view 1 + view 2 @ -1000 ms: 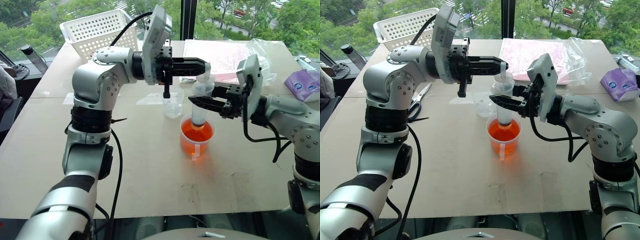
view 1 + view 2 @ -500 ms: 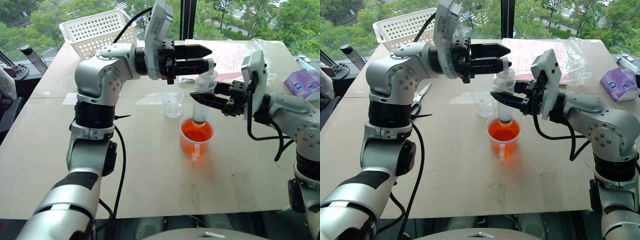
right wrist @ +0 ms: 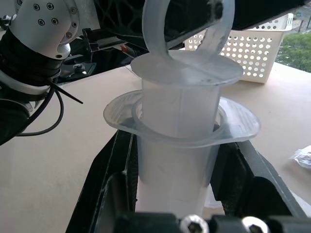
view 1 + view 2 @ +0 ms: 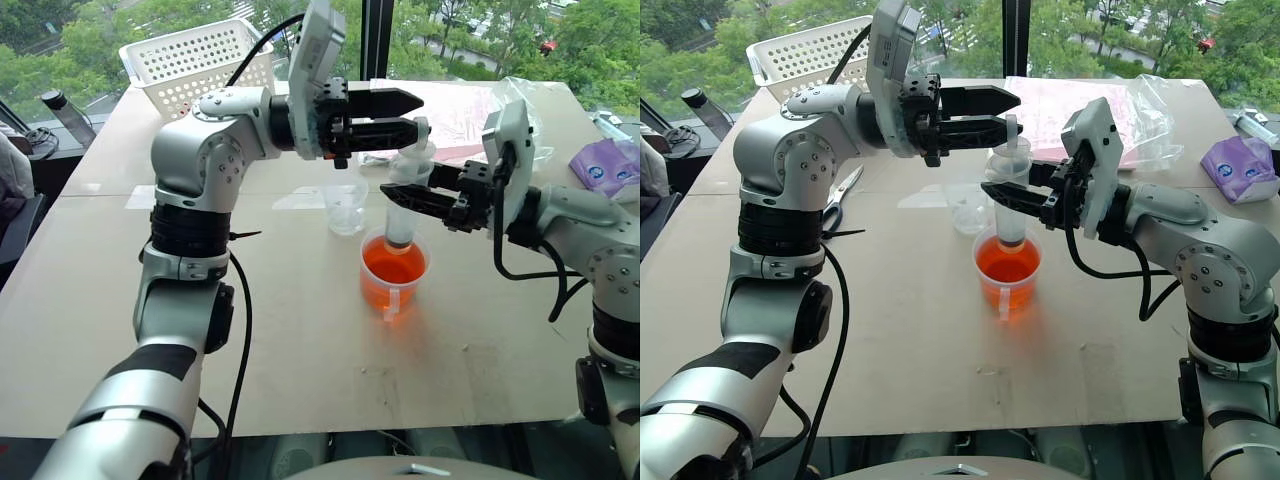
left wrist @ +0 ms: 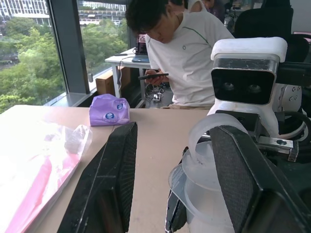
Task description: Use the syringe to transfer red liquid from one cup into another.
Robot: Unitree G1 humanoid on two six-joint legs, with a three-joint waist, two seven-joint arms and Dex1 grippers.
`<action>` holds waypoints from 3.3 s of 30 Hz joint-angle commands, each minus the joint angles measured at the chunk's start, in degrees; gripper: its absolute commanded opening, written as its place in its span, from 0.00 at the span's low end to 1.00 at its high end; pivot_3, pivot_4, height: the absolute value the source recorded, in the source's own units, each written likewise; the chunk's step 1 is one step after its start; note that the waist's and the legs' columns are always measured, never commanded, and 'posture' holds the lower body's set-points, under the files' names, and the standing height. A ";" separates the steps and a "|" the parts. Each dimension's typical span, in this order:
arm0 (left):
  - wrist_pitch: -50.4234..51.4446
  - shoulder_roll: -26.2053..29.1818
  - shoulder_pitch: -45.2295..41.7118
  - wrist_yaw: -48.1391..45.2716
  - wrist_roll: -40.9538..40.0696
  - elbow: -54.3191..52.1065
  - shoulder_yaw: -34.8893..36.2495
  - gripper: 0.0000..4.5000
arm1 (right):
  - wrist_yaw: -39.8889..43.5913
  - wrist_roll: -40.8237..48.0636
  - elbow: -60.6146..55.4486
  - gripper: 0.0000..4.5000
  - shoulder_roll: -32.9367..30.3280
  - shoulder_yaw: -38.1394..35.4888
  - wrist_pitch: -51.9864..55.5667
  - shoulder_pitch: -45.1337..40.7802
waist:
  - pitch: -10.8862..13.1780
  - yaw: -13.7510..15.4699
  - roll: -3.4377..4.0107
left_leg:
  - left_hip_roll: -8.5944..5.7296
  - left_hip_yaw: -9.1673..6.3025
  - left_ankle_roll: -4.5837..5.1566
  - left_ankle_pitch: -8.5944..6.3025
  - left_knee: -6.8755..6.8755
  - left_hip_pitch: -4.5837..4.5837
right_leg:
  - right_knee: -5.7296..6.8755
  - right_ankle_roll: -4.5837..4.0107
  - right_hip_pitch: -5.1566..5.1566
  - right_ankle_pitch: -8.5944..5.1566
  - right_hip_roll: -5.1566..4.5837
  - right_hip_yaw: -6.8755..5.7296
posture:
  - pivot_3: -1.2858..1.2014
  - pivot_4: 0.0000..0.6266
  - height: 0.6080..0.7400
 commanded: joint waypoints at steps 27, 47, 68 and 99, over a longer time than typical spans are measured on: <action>0.37 -1.23 -2.90 2.30 -1.41 0.32 2.41 0.52 | 1.31 1.37 -2.85 0.35 0.05 1.00 -0.46 1.00 | 0.00 -0.02 0.00 | 0.00 0.00 0.00 0.00 0.00 0.00 | 0.00 0.00 0.00 0.00 0.00 0.00 | 0.52 0.24 1.00; 2.14 1.65 -0.71 -3.05 -3.77 -3.90 1.57 0.52 | -2.09 7.11 -0.61 0.35 2.23 -3.90 -0.56 -2.97 | 0.00 0.02 0.00 | 0.00 0.00 0.00 0.00 0.00 0.00 | -0.02 0.00 0.00 0.00 -0.01 0.00 | 0.52 0.24 1.00; 2.32 3.49 -3.19 -3.03 -5.71 -0.81 3.79 0.52 | -2.04 10.46 2.09 0.35 -2.41 -6.54 -0.95 -6.54 | 0.00 -0.06 0.00 | 0.00 0.00 0.00 0.00 0.00 -0.01 | 0.00 0.00 0.00 0.00 0.00 0.00 | 0.52 0.24 1.00; -1.95 10.05 -4.42 2.50 -2.68 9.65 10.63 0.52 | -1.65 11.38 5.67 0.35 -1.27 -6.75 -1.81 -9.07 | 0.00 -0.05 0.00 | 0.00 0.00 0.00 0.00 0.01 -0.01 | 0.00 0.00 -0.01 0.00 0.00 -0.02 | 0.52 0.24 1.00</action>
